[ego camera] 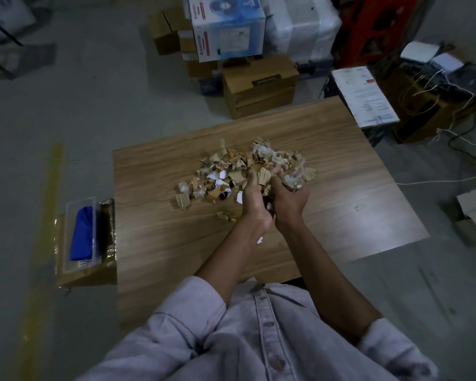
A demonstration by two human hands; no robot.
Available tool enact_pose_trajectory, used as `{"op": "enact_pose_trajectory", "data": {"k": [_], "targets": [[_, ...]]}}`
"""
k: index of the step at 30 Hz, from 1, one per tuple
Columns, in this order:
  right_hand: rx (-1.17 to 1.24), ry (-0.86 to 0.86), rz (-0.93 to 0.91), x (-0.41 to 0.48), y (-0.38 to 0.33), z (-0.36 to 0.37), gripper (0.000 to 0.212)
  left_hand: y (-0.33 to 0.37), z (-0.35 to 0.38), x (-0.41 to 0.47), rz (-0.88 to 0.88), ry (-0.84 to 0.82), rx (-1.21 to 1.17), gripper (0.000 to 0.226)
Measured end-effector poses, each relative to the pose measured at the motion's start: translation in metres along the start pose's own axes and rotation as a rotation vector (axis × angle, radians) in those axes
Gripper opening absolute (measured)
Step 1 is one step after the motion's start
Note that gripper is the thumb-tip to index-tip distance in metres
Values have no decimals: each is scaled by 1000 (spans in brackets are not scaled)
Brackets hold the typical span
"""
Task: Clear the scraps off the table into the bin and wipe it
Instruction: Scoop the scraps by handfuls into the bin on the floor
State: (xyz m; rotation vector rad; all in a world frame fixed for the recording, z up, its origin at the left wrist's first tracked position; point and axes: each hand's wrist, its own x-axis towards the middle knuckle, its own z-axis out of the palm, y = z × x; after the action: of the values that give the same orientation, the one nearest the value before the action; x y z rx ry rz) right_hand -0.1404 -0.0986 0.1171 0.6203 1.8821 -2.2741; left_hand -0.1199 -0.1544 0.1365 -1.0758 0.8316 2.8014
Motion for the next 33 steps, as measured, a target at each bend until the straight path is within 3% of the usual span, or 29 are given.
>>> {"op": "enact_pose_trajectory", "data": {"k": [2, 5, 8, 13, 17, 24, 28, 33], "targets": [[-27, -4, -20, -6, 1, 1, 31, 1, -3, 4, -20, 49, 46, 55], [-5, -8, -28, -12, -5, 0, 31, -3, -10, 9, -9, 106, 33, 37], [45, -12, -10, -17, -10, -6, 33, -1, -6, 4, 70, 82, 7, 46], [-8, -33, -106, -22, -16, -24, 24, -25, 13, -9, 84, 39, 122, 38], [-77, 8, -176, -20, -20, -51, 41, -53, 26, -9, 124, -50, 261, 52], [-113, 53, -99, 3, -29, -124, 50, -122, 71, -8, 184, -50, 446, 20], [-60, 54, -109, 23, -47, -182, 39, -173, 105, 1, 139, -57, 407, 35], [-24, 81, -113, 62, -72, -279, 43, -269, 164, 16, 74, -129, 371, 62]]}}
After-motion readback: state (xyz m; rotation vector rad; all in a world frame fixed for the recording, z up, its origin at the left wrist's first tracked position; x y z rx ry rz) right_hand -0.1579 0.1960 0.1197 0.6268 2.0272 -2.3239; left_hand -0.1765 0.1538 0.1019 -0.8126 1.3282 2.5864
